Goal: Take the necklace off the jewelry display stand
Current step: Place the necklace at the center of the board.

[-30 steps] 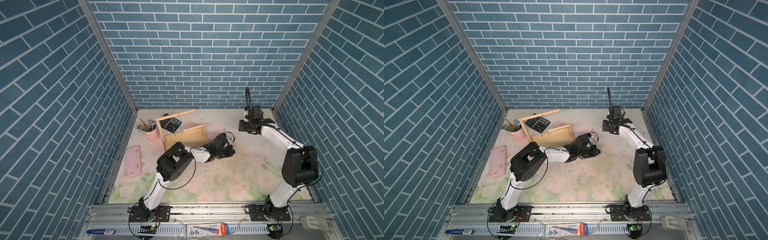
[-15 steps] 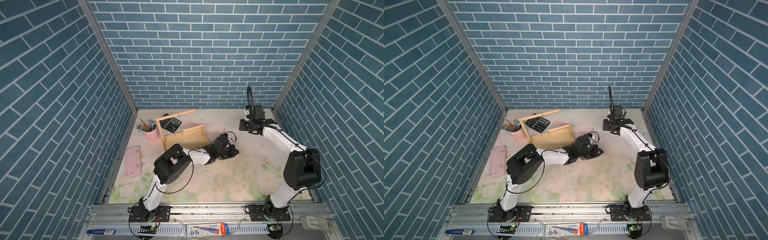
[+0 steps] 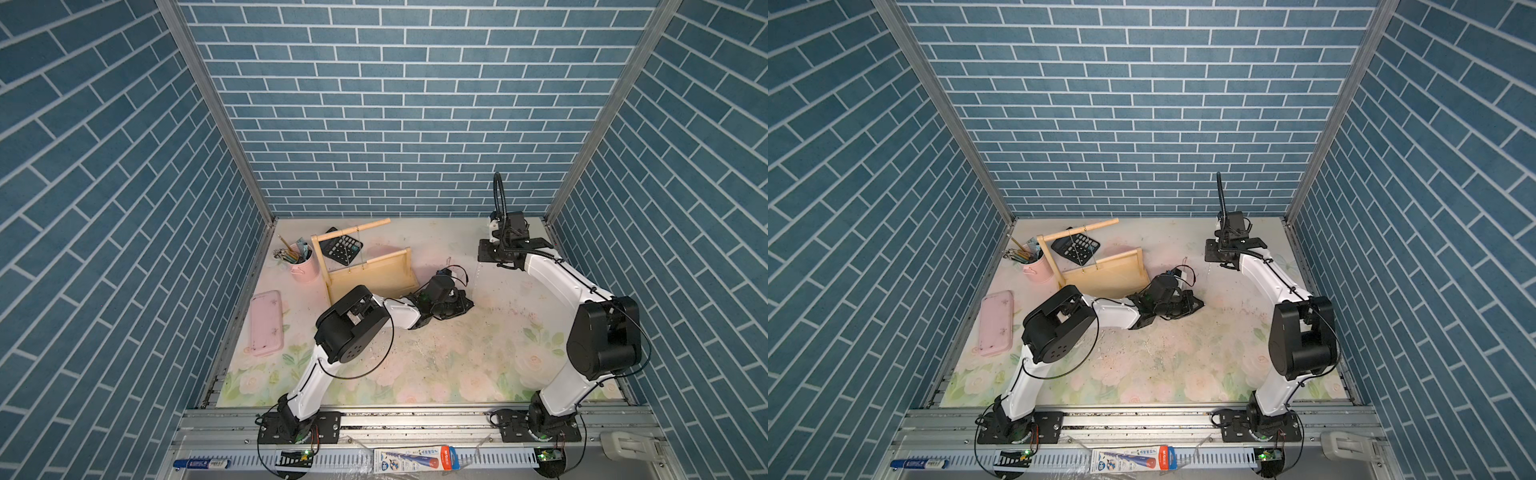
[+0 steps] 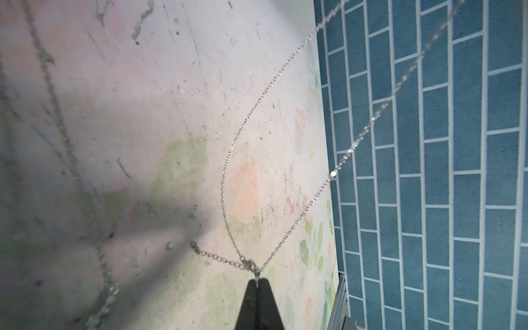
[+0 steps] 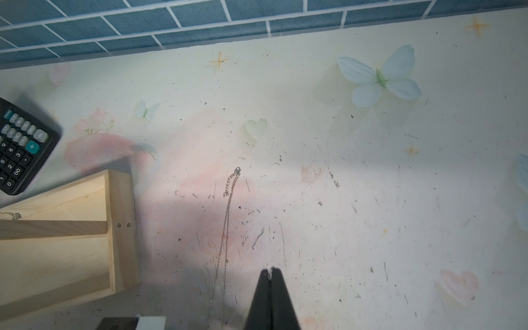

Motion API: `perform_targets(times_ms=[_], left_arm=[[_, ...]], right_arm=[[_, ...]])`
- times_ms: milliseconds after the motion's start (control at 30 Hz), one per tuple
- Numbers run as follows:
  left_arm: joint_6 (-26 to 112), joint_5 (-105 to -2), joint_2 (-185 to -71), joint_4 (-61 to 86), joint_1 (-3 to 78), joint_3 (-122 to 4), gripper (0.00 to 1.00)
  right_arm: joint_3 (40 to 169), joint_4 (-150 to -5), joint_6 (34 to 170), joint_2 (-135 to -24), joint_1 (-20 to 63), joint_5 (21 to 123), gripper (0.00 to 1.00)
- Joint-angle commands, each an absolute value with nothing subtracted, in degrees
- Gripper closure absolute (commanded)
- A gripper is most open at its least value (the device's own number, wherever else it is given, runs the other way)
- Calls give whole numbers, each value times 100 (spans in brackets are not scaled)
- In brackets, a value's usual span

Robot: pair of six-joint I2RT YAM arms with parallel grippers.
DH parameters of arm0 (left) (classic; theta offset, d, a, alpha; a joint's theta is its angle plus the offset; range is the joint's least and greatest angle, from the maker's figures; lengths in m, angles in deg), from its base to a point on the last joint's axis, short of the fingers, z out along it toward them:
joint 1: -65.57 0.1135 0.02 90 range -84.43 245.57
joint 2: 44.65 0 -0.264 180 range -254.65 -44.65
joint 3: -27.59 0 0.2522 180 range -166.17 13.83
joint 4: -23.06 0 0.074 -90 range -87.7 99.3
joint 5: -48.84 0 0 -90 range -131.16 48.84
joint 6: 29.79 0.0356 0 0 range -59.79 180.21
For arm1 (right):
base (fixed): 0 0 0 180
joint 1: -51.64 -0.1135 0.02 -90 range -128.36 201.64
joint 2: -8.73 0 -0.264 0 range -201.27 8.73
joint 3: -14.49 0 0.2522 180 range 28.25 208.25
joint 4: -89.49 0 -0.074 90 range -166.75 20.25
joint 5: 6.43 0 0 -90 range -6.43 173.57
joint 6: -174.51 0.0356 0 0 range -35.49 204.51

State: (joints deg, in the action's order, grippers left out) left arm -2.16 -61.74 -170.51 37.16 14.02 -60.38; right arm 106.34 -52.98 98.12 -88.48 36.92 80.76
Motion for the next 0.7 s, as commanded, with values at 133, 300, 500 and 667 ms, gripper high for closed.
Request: perform_targets(times_ms=[133, 300, 500, 667], left_arm=[[-211, -6309, -17344, 3602, 1503, -5973, 100], [-197, -6339, -17451, 3598, 1565, -6025, 100], [-194, -6345, -17551, 3606, 1608, -6060, 100], [-198, -6357, -17603, 3598, 1642, -6079, 100]], right_arm=[[10654, -5603, 9893, -8970, 3725, 8085, 100], [10691, -5633, 9892, -9043, 3723, 8064, 100], [10759, -5648, 9893, -9168, 3723, 8008, 100], [10819, -5671, 9884, -9286, 3723, 7950, 100]])
